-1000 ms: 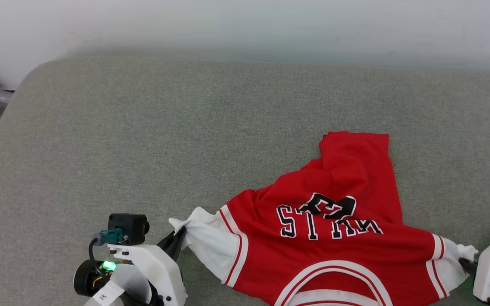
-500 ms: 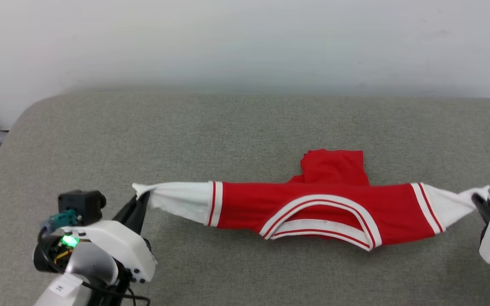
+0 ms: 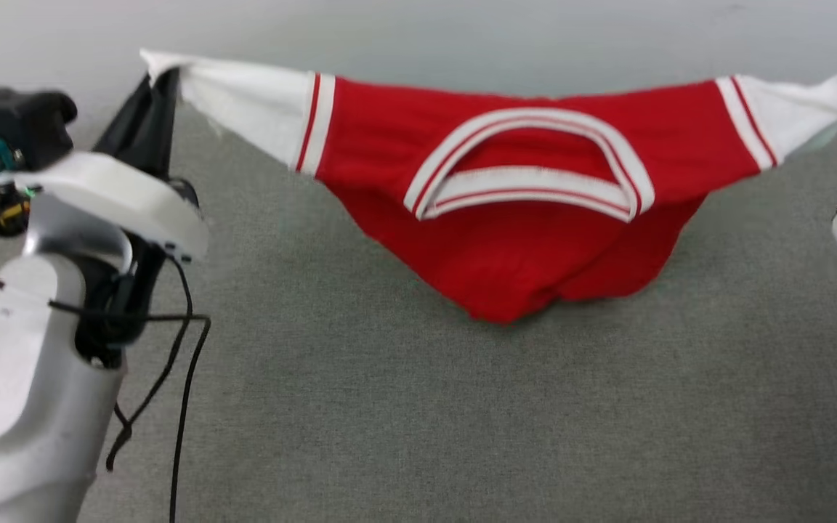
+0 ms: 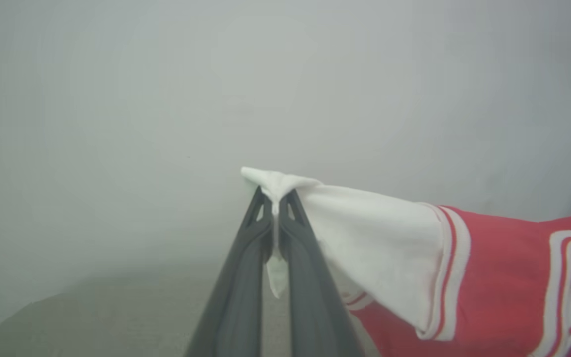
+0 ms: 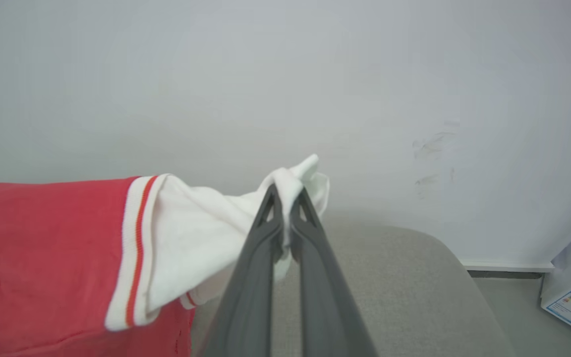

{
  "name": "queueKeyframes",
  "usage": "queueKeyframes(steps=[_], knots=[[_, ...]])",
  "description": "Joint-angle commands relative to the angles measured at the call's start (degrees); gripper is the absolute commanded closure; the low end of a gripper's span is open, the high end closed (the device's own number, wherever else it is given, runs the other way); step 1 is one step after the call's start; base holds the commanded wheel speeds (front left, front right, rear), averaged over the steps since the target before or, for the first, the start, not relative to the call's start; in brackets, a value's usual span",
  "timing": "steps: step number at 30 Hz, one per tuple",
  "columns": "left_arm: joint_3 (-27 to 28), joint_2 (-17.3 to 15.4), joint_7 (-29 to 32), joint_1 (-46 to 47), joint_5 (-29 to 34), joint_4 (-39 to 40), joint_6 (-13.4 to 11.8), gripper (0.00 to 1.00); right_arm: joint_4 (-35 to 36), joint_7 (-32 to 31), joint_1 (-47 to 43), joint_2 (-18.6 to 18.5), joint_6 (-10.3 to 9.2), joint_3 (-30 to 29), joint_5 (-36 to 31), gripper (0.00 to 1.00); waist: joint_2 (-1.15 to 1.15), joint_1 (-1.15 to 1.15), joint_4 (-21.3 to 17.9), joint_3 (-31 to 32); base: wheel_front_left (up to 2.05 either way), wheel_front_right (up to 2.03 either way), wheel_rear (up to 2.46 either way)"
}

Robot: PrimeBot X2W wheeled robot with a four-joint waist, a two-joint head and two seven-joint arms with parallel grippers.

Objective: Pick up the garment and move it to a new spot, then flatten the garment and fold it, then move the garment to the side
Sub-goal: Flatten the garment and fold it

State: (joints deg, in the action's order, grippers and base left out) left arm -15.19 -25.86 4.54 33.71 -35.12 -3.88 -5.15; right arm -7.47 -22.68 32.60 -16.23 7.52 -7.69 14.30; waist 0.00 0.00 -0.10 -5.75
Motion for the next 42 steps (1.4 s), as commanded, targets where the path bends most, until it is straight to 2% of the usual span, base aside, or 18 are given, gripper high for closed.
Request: queueKeyframes(steps=[1, 11, 25, 32, 39, 40, 42], knots=[[0.0, 0.4, -0.8, 3.3, 0.3, -1.9, 0.7, 1.0, -0.8, 0.8, 3.3, -0.4, -0.06, 0.4, -0.5, 1.0, 0.0, 0.0, 0.2, -2.3, 0.0, 0.0, 0.0], [-0.3, 0.5, -5.5, 26.9, 2.3, -19.1, 7.1, 1.0, -10.0, 5.5, 26.2, -1.2, -0.06, 3.9, -1.4, 1.0, 0.0, 0.0, -0.2, -12.2, 0.0, 0.0, 0.0], [-2.9, -1.7, -11.6, 52.1, 8.2, -35.1, 10.6, 1.0, -24.5, 14.2, 53.3, 0.1, -0.06, 5.9, -3.7, 1.0, 0.0, 0.0, -1.2, -23.3, 0.0, 0.0, 0.0], [-4.1, -0.8, -14.6, 57.1, 7.6, -42.7, 11.7, 1.0, -32.5, 17.3, 58.6, 1.2, -0.06, 9.7, -1.7, 1.0, 0.0, 0.0, -1.8, -26.9, 0.0, 0.0, 0.0], [-5.1, 0.9, -16.3, 55.6, 5.3, -49.4, 12.5, 1.0, -40.2, 19.8, 58.1, 1.9, -0.05, 13.3, 1.6, 1.0, 0.0, 0.0, -1.8, -28.5, 0.0, 0.0, 0.0], [-5.7, 1.9, -16.9, 54.3, 3.4, -52.3, 12.6, 1.0, -43.9, 20.7, 56.7, 2.4, -0.05, 14.9, 3.6, 1.0, 0.0, 0.0, -1.9, -29.0, 0.0, 0.0, 0.0], [-6.5, 2.9, -17.1, 52.6, 1.5, -53.5, 12.6, 1.0, -46.2, 21.3, 55.4, 2.9, -0.05, 16.1, 4.8, 1.0, 0.0, 0.0, -1.9, -29.2, 0.0, 0.0, 0.0]])
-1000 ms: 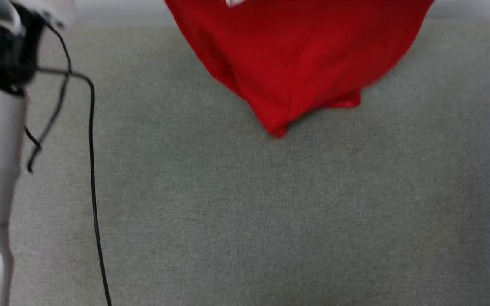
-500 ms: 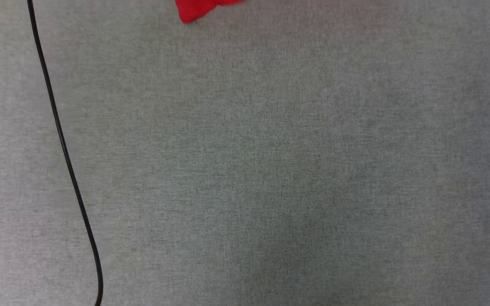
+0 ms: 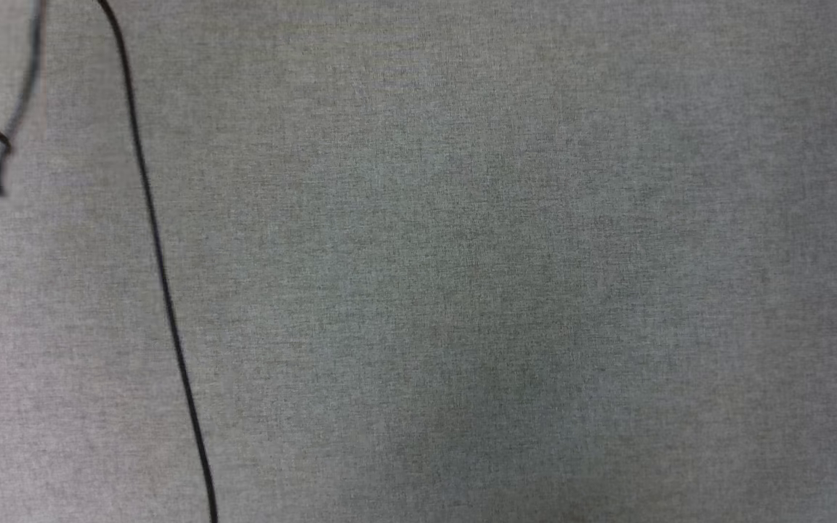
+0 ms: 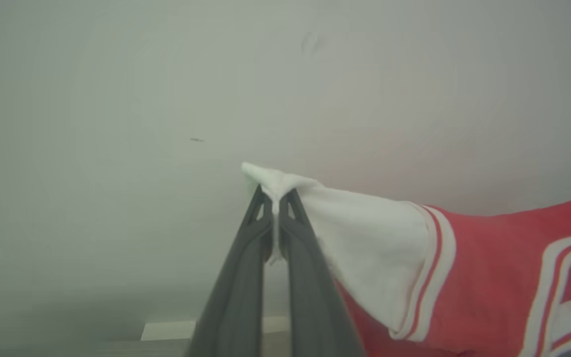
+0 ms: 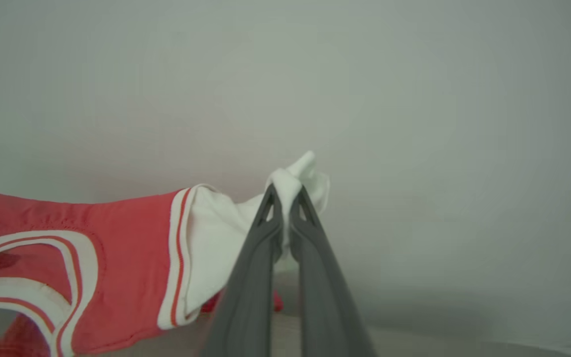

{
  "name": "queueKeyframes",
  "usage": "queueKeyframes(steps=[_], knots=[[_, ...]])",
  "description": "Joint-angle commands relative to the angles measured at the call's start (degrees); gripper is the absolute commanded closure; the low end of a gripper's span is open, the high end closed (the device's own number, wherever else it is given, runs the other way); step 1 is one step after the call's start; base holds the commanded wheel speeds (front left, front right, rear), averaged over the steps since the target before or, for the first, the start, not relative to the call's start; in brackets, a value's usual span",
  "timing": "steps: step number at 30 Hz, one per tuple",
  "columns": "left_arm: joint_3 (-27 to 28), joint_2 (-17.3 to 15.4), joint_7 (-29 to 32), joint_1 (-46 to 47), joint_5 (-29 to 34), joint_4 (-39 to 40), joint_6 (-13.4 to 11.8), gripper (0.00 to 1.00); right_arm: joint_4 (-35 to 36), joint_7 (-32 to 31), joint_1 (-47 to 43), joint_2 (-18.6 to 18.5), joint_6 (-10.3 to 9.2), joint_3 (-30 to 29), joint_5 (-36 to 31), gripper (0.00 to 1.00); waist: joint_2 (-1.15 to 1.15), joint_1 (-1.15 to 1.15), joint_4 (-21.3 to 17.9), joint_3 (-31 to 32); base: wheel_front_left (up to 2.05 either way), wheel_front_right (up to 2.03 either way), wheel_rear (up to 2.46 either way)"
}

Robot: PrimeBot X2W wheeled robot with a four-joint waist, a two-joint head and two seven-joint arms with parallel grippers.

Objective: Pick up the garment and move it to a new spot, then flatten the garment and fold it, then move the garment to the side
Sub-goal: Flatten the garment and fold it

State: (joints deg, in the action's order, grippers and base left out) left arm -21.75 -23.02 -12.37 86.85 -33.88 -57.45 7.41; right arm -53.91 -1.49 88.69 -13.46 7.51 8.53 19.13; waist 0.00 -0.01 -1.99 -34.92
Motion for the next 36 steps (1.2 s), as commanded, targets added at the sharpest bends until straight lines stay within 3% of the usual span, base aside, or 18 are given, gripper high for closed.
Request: queueKeyframes(steps=[1, 8, 17, 21, 27, 36], knots=[[-0.4, 0.4, -0.5, -1.7, -0.8, -0.3, 0.1, 1.0, -0.9, 0.5, -1.5, 0.3, -0.04, 0.5, 0.6, 1.0, 0.0, 0.01, 0.0, 0.2, 0.0, 0.0, 0.0], [-4.1, 1.7, -1.2, -12.4, -8.4, -0.7, 0.1, 1.0, -6.1, 2.8, -9.9, 0.6, -0.04, 4.2, 5.6, 1.0, 0.0, 0.01, 0.6, 3.2, 0.0, 0.0, 0.0], [-4.7, 1.7, -2.8, -30.3, -14.5, 2.8, 0.1, 1.0, -4.0, 6.3, -29.0, -4.0, -0.05, 7.3, 13.3, 1.0, 0.0, 0.01, 2.1, 12.0, 0.0, 0.0, 0.0], [-0.8, 1.4, -2.9, -38.9, -13.9, 7.1, 0.0, 1.0, -0.8, 7.4, -38.1, -5.7, -0.05, 8.5, 15.5, 1.0, 0.0, 0.01, 2.3, 16.5, 0.0, 0.0, 0.0], [5.2, 2.3, -2.9, -52.6, -10.7, 16.1, -2.3, 1.0, 6.0, 8.5, -51.6, -7.9, -0.07, 8.0, 16.0, 1.0, 0.0, 0.01, 2.2, 22.6, 0.0, 0.0, 0.0], [8.8, 2.8, -2.9, -73.4, -7.3, 29.5, -7.6, 1.0, 16.8, 4.8, -71.4, -6.9, -0.08, 0.4, 11.1, 1.0, 0.0, 0.01, 1.4, 29.9, 0.0, 0.0, 0.0]])
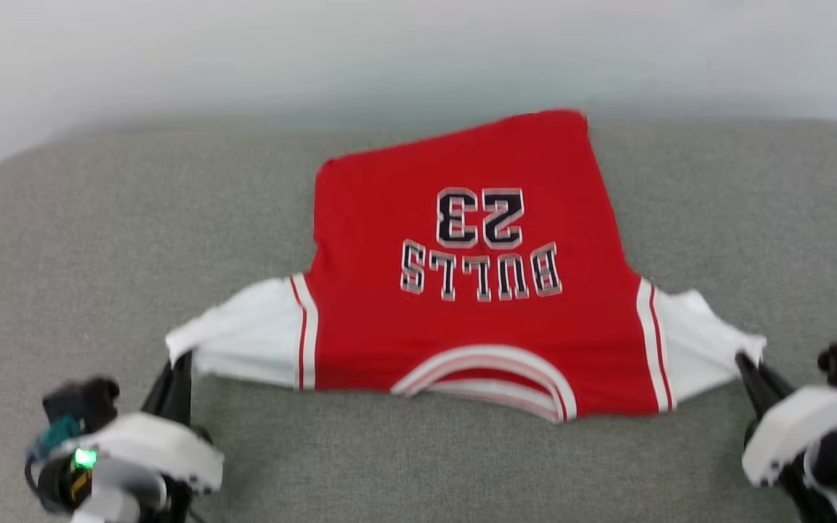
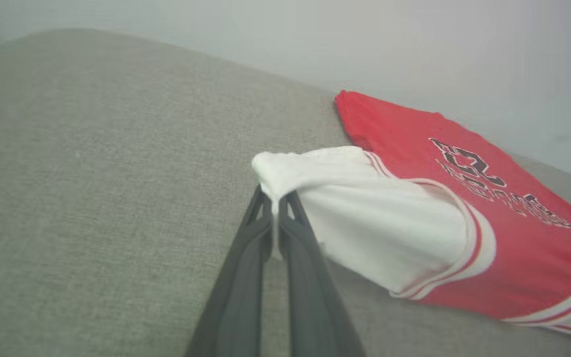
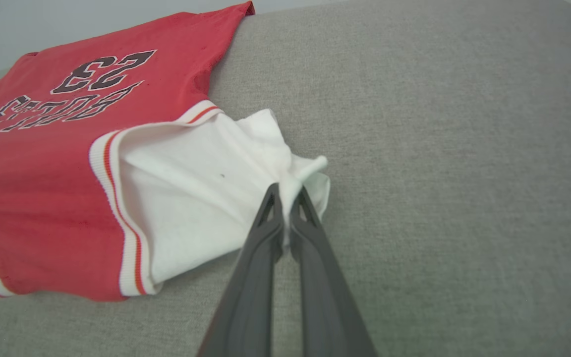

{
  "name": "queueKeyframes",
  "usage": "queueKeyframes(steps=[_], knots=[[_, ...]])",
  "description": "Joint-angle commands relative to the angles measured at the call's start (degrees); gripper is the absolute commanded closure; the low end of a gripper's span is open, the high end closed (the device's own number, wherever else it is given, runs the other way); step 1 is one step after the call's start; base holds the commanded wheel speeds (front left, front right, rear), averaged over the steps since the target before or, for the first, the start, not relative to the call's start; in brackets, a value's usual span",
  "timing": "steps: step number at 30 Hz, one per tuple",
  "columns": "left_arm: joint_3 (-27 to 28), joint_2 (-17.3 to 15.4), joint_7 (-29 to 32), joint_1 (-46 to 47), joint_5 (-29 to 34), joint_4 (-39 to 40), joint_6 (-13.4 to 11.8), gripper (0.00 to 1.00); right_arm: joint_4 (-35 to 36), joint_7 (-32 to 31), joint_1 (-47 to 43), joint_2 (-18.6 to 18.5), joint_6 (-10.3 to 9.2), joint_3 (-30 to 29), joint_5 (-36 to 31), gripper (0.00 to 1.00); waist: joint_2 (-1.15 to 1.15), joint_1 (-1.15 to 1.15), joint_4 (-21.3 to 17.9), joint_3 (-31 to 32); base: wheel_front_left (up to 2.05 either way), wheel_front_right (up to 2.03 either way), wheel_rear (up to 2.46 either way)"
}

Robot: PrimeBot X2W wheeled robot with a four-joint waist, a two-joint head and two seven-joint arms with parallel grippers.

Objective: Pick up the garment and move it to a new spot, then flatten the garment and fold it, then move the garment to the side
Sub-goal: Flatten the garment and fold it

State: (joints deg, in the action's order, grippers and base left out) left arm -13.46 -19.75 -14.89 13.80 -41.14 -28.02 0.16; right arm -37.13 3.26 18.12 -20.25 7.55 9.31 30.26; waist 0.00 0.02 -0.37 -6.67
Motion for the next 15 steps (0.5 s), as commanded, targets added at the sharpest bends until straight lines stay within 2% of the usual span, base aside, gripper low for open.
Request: queueKeyframes(steps=[1, 8, 15], knots=[[0.7, -0.3, -0.4, -2.5, -0.1, 1.5, -1.1, 1.0, 1.5, -0.8, -3.1, 0.3, -0.12, -1.9, -0.6, 1.0, 0.0, -0.02, -0.1, 2.2, 0.0, 0.0, 0.0], [0.5, -1.2, 0.7, -15.3, 0.5, 11.7, -6.0, 1.0, 13.7, -7.7, -19.2, 5.6, -0.12, -12.3, -6.7, 1.0, 0.0, -0.02, 1.6, 5.4, 0.0, 0.0, 0.0], [-1.2, -1.8, 2.3, -24.2, 1.1, 19.3, -8.2, 1.0, 28.4, -15.8, -32.8, 13.1, -0.11, -20.8, -13.8, 1.0, 0.0, -0.02, 3.1, 6.9, 0.0, 0.0, 0.0]])
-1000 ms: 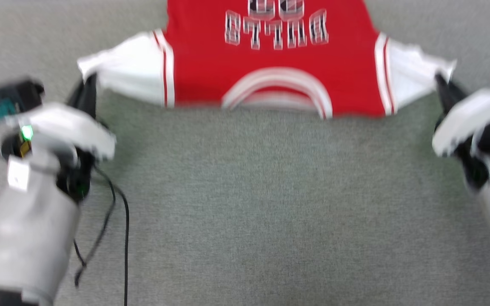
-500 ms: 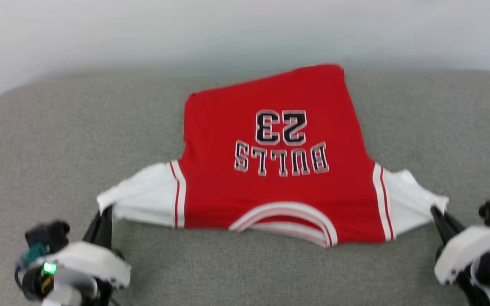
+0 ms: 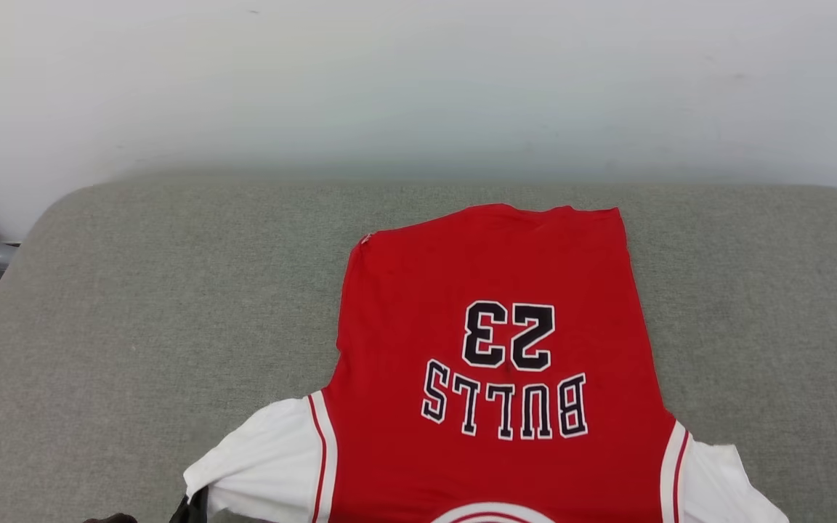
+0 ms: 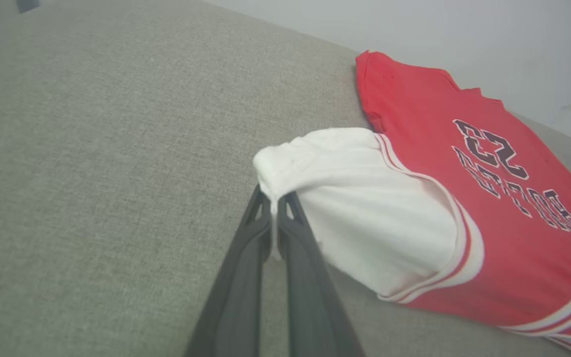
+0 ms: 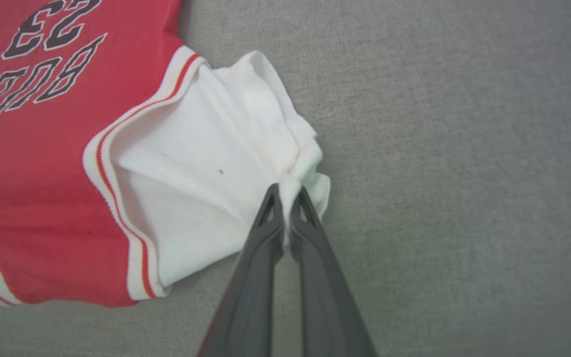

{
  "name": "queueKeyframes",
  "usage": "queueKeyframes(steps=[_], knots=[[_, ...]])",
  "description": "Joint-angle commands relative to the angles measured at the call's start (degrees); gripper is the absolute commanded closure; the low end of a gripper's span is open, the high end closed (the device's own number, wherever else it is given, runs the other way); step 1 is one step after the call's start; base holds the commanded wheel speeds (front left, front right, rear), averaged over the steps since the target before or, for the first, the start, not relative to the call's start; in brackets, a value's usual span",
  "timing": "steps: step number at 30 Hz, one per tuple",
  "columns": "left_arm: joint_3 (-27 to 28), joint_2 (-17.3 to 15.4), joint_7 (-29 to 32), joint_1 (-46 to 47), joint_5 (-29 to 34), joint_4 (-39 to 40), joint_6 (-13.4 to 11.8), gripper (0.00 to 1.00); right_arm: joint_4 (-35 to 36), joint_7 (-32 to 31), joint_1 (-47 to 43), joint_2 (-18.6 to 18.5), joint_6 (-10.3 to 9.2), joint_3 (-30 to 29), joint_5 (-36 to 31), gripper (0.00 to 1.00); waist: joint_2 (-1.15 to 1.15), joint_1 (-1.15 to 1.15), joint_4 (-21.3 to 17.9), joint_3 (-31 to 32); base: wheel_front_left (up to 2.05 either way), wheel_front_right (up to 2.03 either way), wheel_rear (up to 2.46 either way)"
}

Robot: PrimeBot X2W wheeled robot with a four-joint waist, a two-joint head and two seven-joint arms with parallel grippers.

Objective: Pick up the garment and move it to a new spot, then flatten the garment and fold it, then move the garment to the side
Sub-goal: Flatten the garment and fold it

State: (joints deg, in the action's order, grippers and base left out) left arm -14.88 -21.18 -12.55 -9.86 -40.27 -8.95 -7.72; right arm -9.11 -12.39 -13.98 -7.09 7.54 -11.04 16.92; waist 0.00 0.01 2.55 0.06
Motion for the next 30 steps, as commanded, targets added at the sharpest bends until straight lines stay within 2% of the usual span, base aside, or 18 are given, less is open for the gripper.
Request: queueKeyframes(steps=[1, 3, 4, 5, 6, 10, 16, 21, 23, 30], knots=[[0.1, -0.4, 0.0, -1.3, 0.2, 1.0, -0.7, 1.0, 2.1, -1.3, -2.0, 0.5, -0.1, -1.0, -1.4, 1.0, 0.0, -0.01, 0.3, 0.1, 0.0, 0.0, 0.0], [-0.3, -0.7, 0.1, -2.2, 0.9, 2.2, -1.1, 1.0, 4.8, -3.5, -3.8, 1.6, -0.1, -1.4, -2.4, 1.0, 0.0, -0.01, 0.5, -0.1, 0.0, 0.0, 0.0], [-0.7, -0.6, 0.3, -2.2, 1.0, 2.8, -1.2, 1.0, 6.0, -4.1, -4.1, 2.1, -0.1, -1.7, -2.6, 0.93, 0.0, -0.01, 0.6, -0.3, 0.0, 0.0, 0.0], [-1.1, -0.5, 0.4, -2.1, 1.3, 3.2, -1.1, 1.0, 7.0, -4.5, -4.1, 2.5, -0.1, -1.7, -2.2, 0.57, 0.0, -0.01, 0.7, -0.6, 0.0, 0.0, 0.0], [-1.3, -0.5, 0.4, -1.7, 1.5, 3.6, -0.9, 1.0, 7.9, -4.4, -3.7, 2.7, -0.09, -1.6, -2.5, 0.0, 0.0, -0.01, 0.9, -0.9, 0.0, 0.0, 0.0], [-2.2, -0.2, 0.3, 0.5, 2.1, 4.5, -0.2, 1.0, 10.8, -1.5, 1.0, 3.1, -0.07, -2.7, -3.4, 0.0, 0.0, -0.01, 1.6, -2.5, 0.0, 0.0, 0.0], [-2.7, 0.4, -0.5, 5.1, 3.1, 5.5, 0.7, 1.0, 7.0, 3.4, 14.8, 3.0, -0.07, -3.8, -3.7, 0.0, 0.0, -0.01, 2.5, -8.1, 0.0, 0.0, 0.0], [-3.5, 1.3, -1.2, 10.0, 4.6, 6.1, 2.1, 1.0, -3.0, 3.7, 29.3, -0.9, -0.07, -3.4, -2.4, 0.0, 0.0, -0.01, 4.4, -13.4, 0.0, 0.0, 0.0], [-3.7, 1.6, -1.5, 11.2, 4.9, 6.1, 2.6, 1.0, -4.9, 3.5, 32.3, -1.9, -0.07, -3.1, -2.2, 0.0, 0.0, -0.01, 4.9, -14.5, 0.0, 0.0, 0.0], [-4.8, 4.3, -2.4, 18.0, 7.6, 5.3, 5.1, 1.0, -18.1, -4.0, 50.3, -9.5, -0.07, 1.0, 0.6, 0.0, 0.0, -0.01, 8.3, -20.6, 0.0, 0.0, 0.0]])
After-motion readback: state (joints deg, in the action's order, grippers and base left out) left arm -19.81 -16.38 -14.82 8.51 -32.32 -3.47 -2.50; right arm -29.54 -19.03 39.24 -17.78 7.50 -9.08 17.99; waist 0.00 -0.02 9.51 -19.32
